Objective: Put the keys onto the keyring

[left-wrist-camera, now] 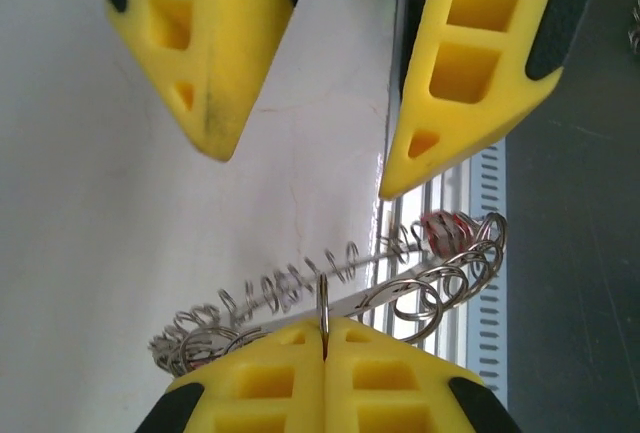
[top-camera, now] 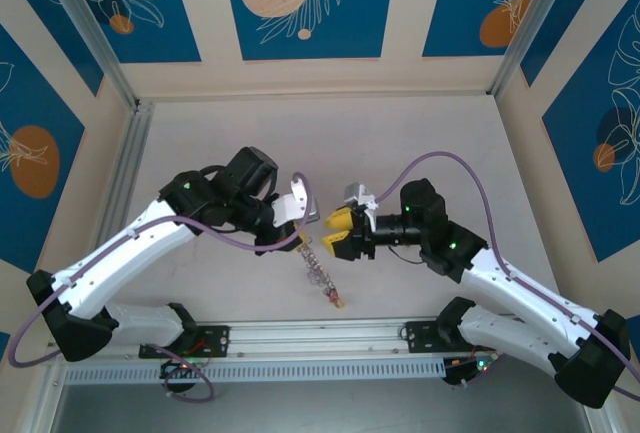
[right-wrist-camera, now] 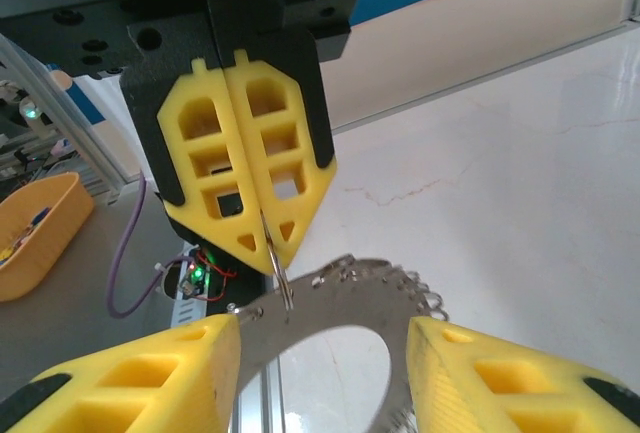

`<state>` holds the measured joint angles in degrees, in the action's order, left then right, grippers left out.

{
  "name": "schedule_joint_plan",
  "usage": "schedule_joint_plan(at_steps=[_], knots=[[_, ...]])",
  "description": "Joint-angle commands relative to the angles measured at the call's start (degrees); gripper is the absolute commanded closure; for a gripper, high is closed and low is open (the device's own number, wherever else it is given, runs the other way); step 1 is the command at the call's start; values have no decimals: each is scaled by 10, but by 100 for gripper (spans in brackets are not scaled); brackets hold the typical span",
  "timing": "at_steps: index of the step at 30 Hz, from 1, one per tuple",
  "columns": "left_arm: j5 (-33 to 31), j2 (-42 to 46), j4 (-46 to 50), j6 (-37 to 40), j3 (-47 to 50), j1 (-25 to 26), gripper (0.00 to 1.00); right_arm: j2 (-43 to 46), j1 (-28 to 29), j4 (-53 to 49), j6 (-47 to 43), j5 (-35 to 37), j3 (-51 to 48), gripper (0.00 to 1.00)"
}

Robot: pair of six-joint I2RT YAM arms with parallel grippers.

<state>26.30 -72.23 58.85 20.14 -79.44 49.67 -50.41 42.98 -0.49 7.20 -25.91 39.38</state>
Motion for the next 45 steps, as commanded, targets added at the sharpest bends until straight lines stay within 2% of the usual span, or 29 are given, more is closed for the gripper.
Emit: schedule_joint_plan(at_steps=[1,5,15,24,35,38,42,45], knots=[[17,-7,24,23,-28,14,100,-7,5,15,-13,-28,-12,52],[25,-4,19,23,-28,17,100,-5,7,39,-14,-63,-23,53],[42,-5,14,25,-36,24,100,-37,23,55,-24,-71,-13,54],[41,-11,24,28,-38,28,100,-62,37,51,-43,-51,7,65],[26,-31,49,40,-55,33,100,-54,37,33,-58,-24,11,66],[22,-35,54,41,-59,36,100,-54,37,42,-56,-24,9,75],[22,-32,52,41,-58,38,100,-60,36,46,-52,-20,10,100],[24,-22,28,34,-42,38,100,-54,28,74,-29,-16,-3,100]])
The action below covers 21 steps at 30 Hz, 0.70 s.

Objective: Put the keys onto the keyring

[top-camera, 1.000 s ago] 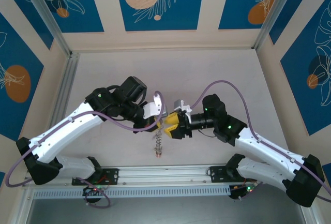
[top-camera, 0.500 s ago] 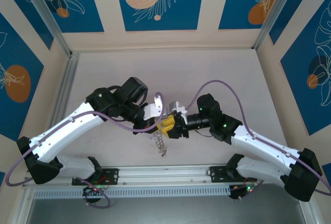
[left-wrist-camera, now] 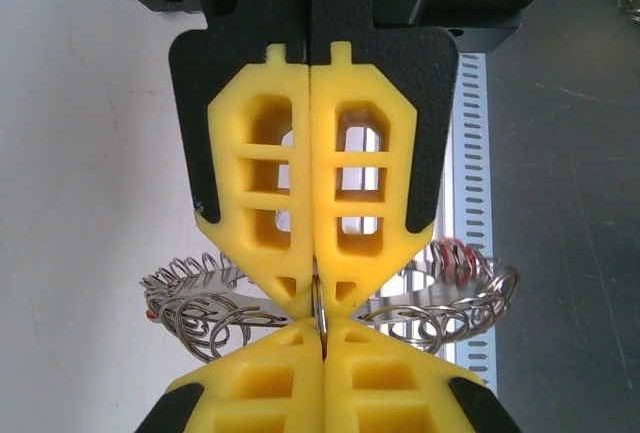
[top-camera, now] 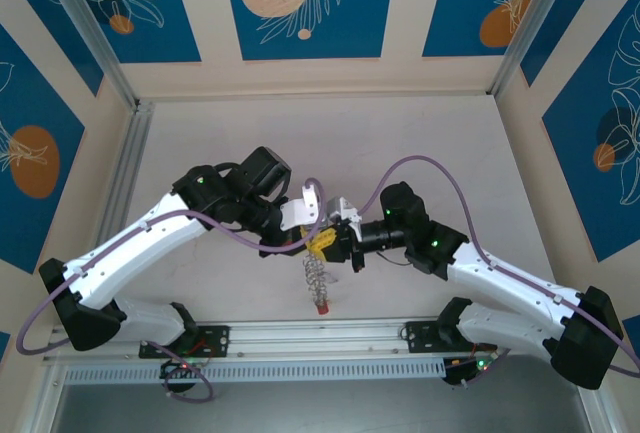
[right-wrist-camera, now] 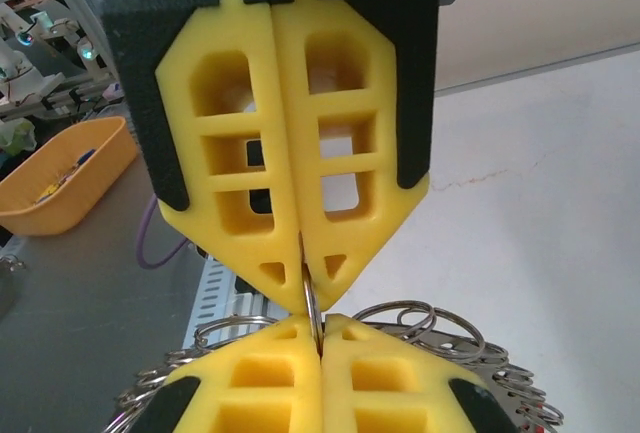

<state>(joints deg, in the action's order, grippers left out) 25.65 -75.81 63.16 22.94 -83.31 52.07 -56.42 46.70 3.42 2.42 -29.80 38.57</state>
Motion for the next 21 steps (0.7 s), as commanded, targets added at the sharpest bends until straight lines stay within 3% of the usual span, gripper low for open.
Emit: schedule_joint_plan(at_steps=[1,2,4,7,10,13,17,21], knots=[[35,21,-31,0,7,14,100,11,-14,52,32,23,-3,100],[39,29,-47,-5,19,14,100,17,-18,69,43,21,-11,100],[50,54,-96,-25,49,12,75,36,-29,108,71,15,-29,100],[68,104,-197,-66,115,9,56,53,-46,191,126,-14,-55,100],[74,152,-308,-117,188,2,55,50,-49,257,169,-34,-70,100],[73,193,-416,-165,254,-9,61,51,-48,326,207,-34,-88,100],[81,208,-484,-193,287,-12,71,51,-45,404,247,-25,-105,100],[86,216,-530,-213,304,-12,73,54,-41,492,286,6,-129,100]])
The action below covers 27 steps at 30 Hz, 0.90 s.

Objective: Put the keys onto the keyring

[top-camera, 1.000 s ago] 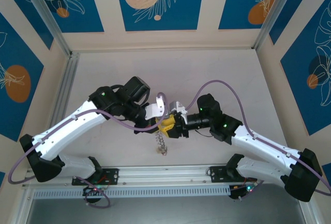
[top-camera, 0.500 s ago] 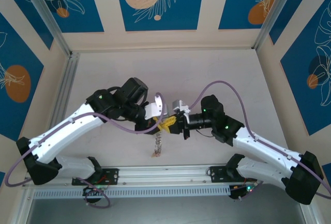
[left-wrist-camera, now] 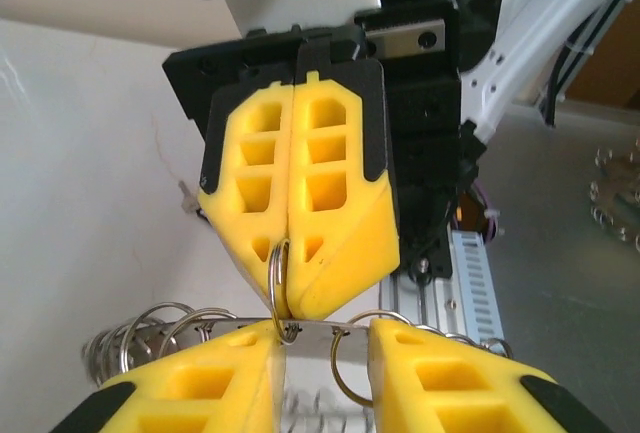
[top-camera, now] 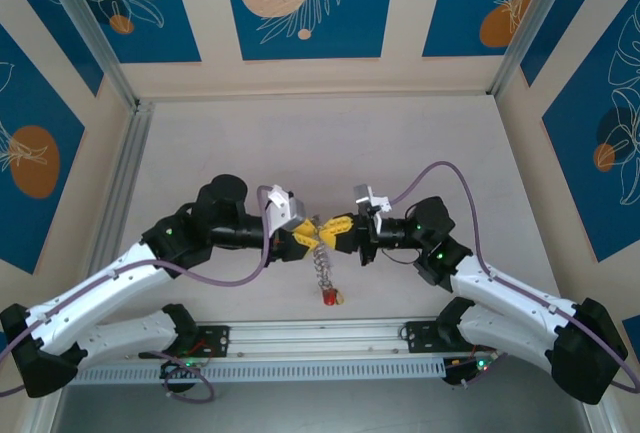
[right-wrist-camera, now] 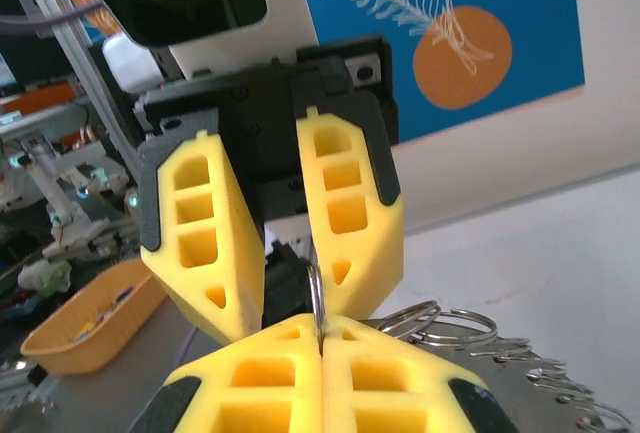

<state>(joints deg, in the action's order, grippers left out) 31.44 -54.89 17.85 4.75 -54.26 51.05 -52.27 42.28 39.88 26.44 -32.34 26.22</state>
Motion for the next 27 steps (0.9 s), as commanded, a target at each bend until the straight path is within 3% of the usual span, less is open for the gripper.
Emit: schedule_joint_plan(at_steps=[1,27], knots=[[27,10,-87,-35,17,-2,73,12,6,137,49,36,-6,100],[-14,40,-297,-99,93,-5,85,31,56,161,38,57,-13,100]])
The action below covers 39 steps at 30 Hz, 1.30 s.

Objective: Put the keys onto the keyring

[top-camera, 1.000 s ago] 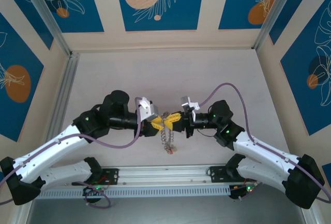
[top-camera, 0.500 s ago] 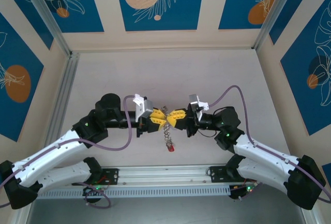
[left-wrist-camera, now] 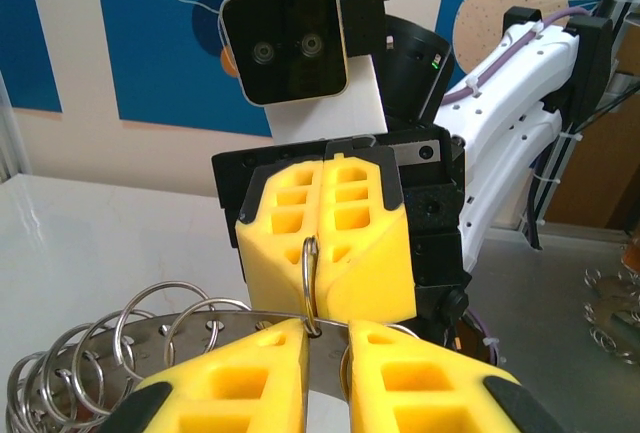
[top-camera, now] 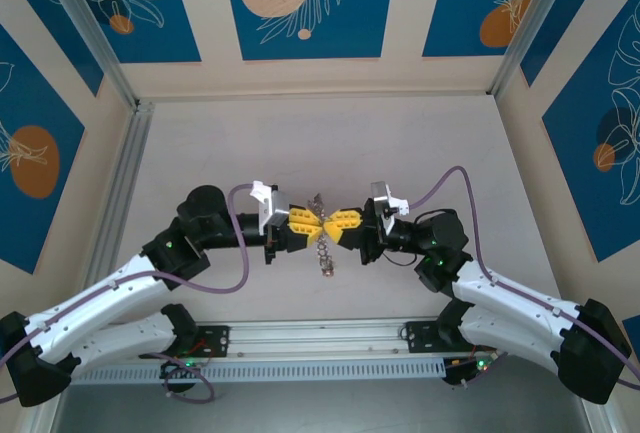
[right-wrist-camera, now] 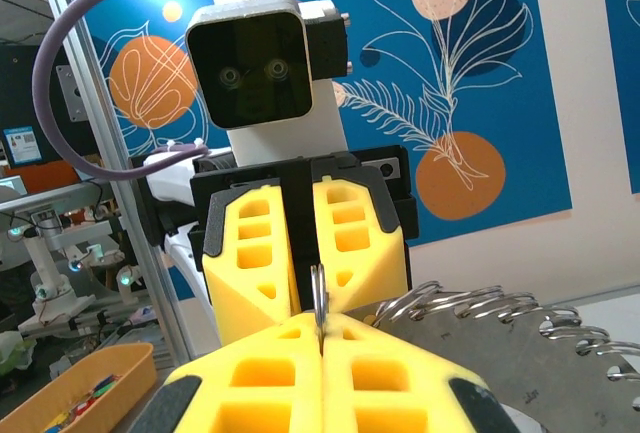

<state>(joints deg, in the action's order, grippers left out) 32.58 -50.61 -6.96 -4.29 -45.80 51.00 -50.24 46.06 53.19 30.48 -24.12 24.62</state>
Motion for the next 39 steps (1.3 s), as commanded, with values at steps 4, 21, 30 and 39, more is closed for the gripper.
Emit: schedule_joint_plan(at_steps=[4,21,30,39], knots=[[-26,-2,-51,-11,6,-6,84,13,18,23,-6,-28,3,100],[-29,-21,-71,-17,-12,-18,81,25,29,-5,-30,-41,9,100],[-28,-49,-93,-27,-21,-19,85,26,37,-7,-45,-42,5,100],[-32,-65,-92,-36,-38,-22,100,28,42,-24,-60,-46,7,100]])
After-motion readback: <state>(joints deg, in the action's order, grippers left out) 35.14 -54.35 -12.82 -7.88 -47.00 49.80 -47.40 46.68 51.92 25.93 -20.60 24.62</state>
